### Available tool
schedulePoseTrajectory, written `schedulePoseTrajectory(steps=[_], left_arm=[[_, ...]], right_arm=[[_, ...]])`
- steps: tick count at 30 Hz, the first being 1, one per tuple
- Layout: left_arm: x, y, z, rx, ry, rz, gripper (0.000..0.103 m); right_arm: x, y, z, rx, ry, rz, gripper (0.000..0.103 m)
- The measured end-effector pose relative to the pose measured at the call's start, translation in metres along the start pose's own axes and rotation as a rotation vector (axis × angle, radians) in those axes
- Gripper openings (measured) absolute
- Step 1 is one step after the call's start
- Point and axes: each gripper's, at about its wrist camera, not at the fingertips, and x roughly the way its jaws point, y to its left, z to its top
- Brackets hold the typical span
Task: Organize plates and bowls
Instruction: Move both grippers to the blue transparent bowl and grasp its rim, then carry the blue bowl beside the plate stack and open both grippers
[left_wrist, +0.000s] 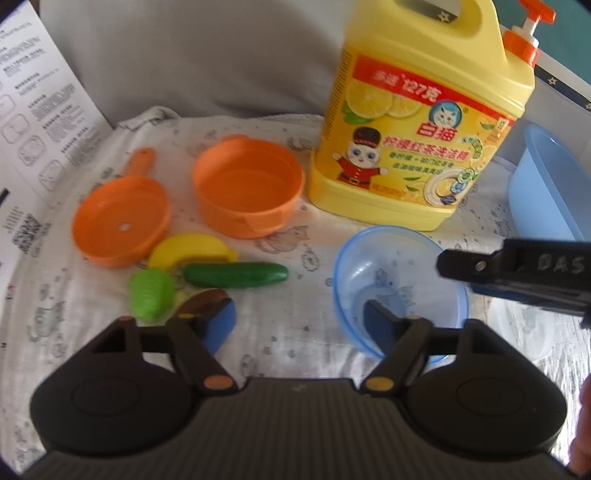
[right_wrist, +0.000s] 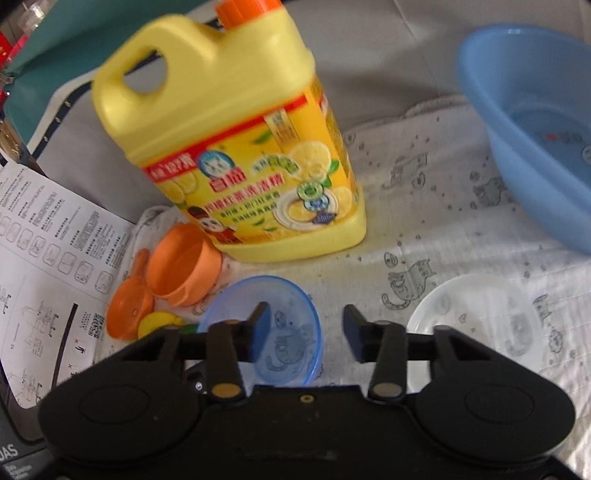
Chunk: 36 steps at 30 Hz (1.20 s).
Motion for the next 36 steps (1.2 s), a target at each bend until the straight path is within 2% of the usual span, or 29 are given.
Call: schedulePoseTrajectory(steps=[2,3,5,8,16,24,36], left_arm=[[0.005,-0.002,0.001,0.0,0.012,-0.017,0.054],[0.007,-0.004,0.001,0.002,0.016,-0.025,0.05],[0.009,-0.007,0.0,0.01,0.017,-0.038,0.032],[0.011,-0.011,-0.002,0.017,0.014,-0.049,0.017],[-0.003,-0.017,0.0,0.02,-0.015,-0.033,0.017],[-0.046,-0.024,-0.005,0.021,-0.069,-0.036,0.021],[-0.11,-0.041,-0.058,0.05,-0.072,-0.041,0.029]], right_arm=[[0.006,0.0,-0.002,0.002,0.014,0.01,0.03],[0.008,0.0,-0.003,0.0,0.019,0.013,0.029],[0.013,0.001,-0.006,-0.004,0.024,0.015,0.024],[0.016,0.001,-0.01,0.006,0.03,0.026,0.019],[0.001,0.009,-0.015,0.026,0.006,0.036,0.019],[-0.037,0.014,-0.021,0.035,-0.022,0.057,0.019],[-0.112,0.014,-0.068,0.027,-0.045,0.069,0.019]])
